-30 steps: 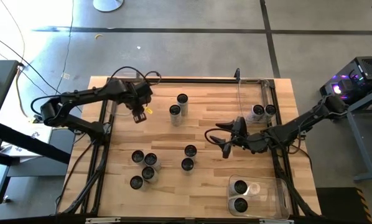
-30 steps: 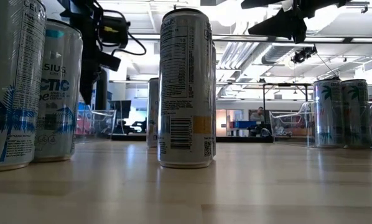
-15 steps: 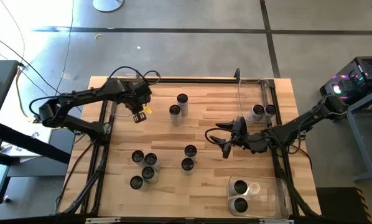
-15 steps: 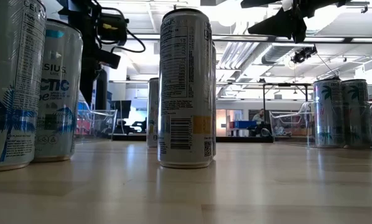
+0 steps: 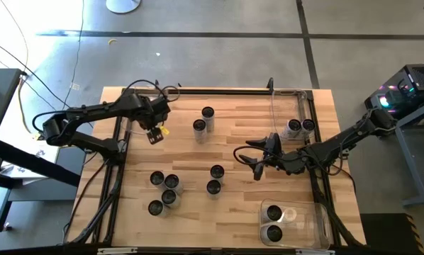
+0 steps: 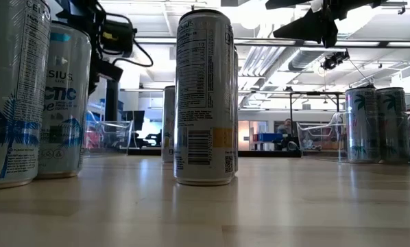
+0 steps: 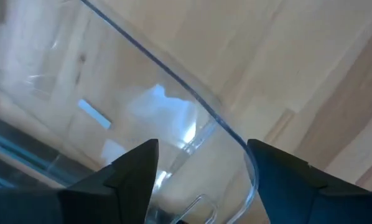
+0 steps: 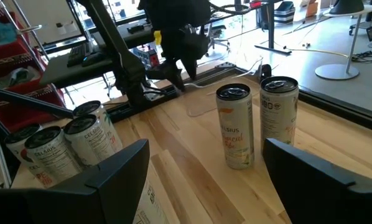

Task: Sort soda cans
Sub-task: Adjust the top left transparent bin

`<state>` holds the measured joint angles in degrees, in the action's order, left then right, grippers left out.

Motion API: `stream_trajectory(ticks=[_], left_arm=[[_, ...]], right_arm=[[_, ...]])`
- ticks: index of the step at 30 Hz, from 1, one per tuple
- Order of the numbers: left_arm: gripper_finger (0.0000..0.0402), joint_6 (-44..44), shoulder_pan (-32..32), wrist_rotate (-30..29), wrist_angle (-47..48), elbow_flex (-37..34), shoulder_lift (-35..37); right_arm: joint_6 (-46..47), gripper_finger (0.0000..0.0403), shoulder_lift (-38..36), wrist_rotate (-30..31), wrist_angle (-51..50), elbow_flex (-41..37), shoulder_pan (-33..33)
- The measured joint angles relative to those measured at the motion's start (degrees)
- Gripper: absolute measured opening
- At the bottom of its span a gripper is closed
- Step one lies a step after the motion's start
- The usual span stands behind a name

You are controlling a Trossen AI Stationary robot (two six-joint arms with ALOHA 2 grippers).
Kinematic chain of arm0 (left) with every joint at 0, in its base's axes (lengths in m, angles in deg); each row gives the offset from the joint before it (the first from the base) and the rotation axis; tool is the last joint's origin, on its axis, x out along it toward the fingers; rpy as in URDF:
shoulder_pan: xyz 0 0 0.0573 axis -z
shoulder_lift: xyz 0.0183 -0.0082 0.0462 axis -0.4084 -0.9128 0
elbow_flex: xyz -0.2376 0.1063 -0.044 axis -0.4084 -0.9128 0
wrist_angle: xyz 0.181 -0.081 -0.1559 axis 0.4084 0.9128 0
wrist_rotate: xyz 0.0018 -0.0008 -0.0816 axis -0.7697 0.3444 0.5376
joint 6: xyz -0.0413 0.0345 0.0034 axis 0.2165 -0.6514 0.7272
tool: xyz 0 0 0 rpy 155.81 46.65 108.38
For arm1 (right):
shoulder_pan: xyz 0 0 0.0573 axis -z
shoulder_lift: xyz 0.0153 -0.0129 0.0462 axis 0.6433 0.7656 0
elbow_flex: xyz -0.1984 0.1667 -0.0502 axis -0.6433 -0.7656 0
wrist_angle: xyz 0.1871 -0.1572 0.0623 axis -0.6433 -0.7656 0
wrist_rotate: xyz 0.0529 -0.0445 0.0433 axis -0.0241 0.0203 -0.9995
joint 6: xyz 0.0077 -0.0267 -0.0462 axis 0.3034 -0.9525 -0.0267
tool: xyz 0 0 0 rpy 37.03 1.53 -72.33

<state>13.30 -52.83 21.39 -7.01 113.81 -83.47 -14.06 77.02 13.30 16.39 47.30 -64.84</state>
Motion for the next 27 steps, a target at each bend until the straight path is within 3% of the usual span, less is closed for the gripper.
stream_trajectory(ticks=[7, 17, 27], left_arm=[[0.0183, 1.2, -0.1, -0.1, -0.6, -0.1, 0.1], [0.0017, 4.0, 0.7, 7.5, -2.0, -0.1, 0.1], [0.0017, 11.4, 1.9, 10.2, -10.8, -0.1, -0.2]], right_arm=[[0.0, 0.031, 0.0, 0.0, 0.0, 0.0, 0.0], [0.0, 0.031, 0.0, 0.0, 1.2, 0.0, 0.0], [-0.3, 0.031, 0.0, -0.6, 2.9, 0.0, 0.0]])
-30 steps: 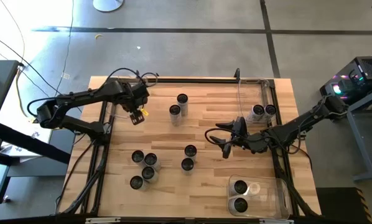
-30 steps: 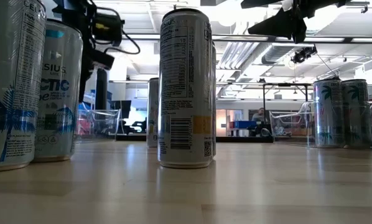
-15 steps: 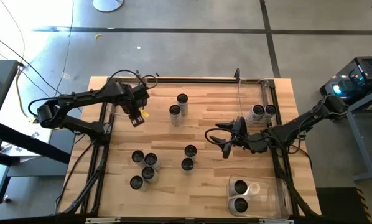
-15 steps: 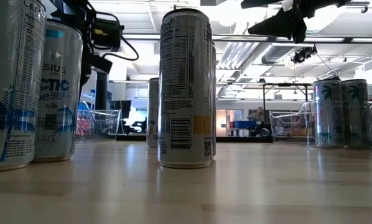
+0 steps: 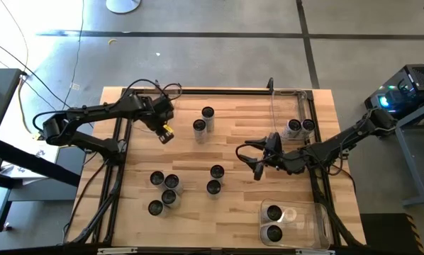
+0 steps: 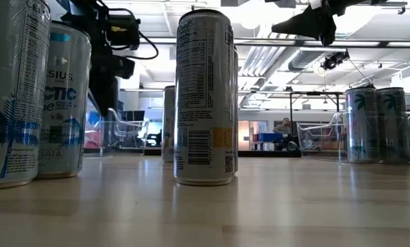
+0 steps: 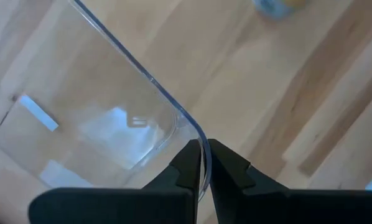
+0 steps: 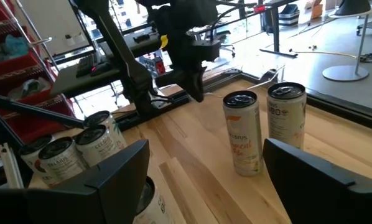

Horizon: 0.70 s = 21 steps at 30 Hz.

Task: Sort soda cans
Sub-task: Adjust the top left transparent bin

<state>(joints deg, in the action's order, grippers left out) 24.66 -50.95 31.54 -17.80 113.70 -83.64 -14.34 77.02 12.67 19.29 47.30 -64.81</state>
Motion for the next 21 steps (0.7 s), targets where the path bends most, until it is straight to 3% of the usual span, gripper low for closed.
stream_trajectory(ticks=[11, 21], left_arm=[[0.003, 3.0, -2.7, -0.4, -6.8, 0.0, -0.1], [0.0126, -1.7, -4.0, 0.0, -7.0, 0.0, 0.0]], right_arm=[[-0.7, 0.031, 0.0, -0.5, 0.6, 0.0, 0.0], [-0.6, 0.031, 0.0, -0.5, 0.5, 0.0, 0.0]])
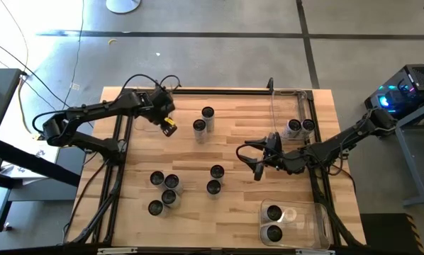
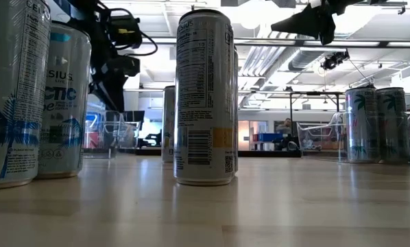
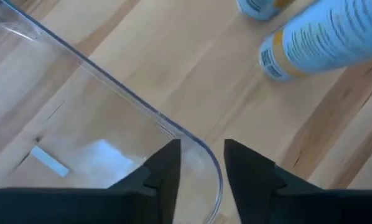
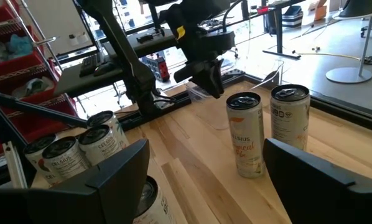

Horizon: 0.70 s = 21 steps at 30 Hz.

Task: Sort soda cans
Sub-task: Adjust the top left transparent bin

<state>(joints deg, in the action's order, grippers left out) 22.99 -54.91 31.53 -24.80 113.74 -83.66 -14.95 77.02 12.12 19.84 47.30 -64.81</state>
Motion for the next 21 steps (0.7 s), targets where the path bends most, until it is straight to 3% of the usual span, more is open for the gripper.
stream_trajectory(ticks=[5, 11, 16, 21], left_arm=[[0.0158, -6.2, 0.8, -0.2, 7.3, 1.9, 0.1], [0.0161, -12.0, 1.4, -5.8, 11.5, 1.1, 0.2], [0.0134, -13.9, 1.6, -5.3, 11.6, -0.9, 0.1], [0.0075, -16.1, 3.7, -5.3, 11.1, -1.1, 0.1]], right_arm=[[0.0, 0.031, 0.0, 0.0, 0.0, 0.0, 0.0], [0.5, 0.031, 0.0, 0.0, 0.0, 0.0, 0.0], [1.2, 0.031, 0.0, 0.0, 0.0, 0.0, 0.0], [1.6, 0.031, 0.0, 0.0, 0.0, 0.0, 0.0]])
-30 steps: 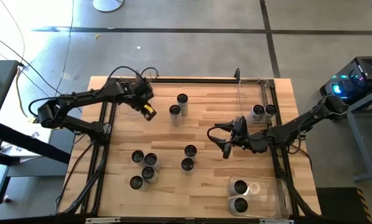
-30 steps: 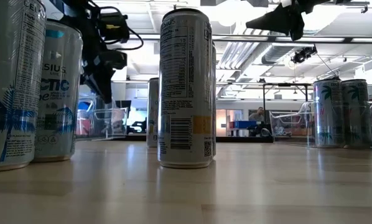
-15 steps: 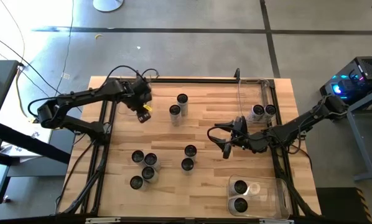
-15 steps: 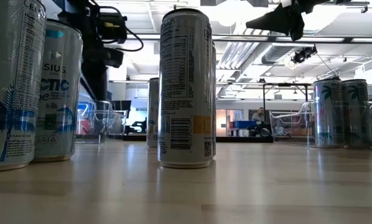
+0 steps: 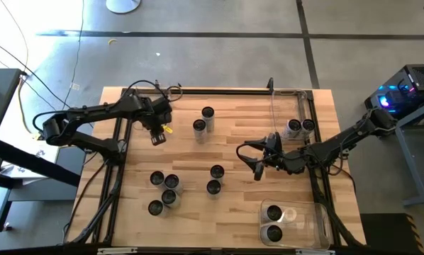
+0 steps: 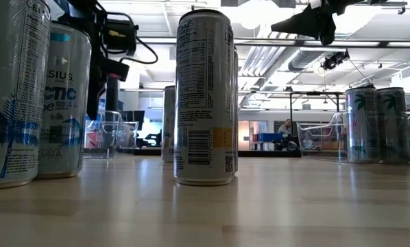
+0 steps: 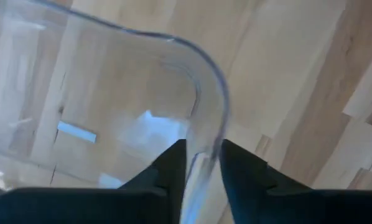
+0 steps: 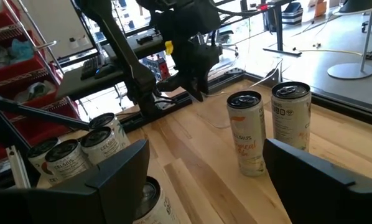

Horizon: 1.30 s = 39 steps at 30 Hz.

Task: Sort soda cans
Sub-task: Adjust the top left transparent bin

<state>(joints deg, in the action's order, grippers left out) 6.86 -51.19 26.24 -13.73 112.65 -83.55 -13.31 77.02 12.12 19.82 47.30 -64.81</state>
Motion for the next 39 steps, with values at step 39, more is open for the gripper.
stream_trajectory(ticks=[39], left_arm=[[0.0048, -10.1, 4.9, 0.8, -8.8, -0.1, 0.0]], right_arm=[[0.3, 0.031, 0.0, 0.0, 0.0, 0.0, 0.0]])
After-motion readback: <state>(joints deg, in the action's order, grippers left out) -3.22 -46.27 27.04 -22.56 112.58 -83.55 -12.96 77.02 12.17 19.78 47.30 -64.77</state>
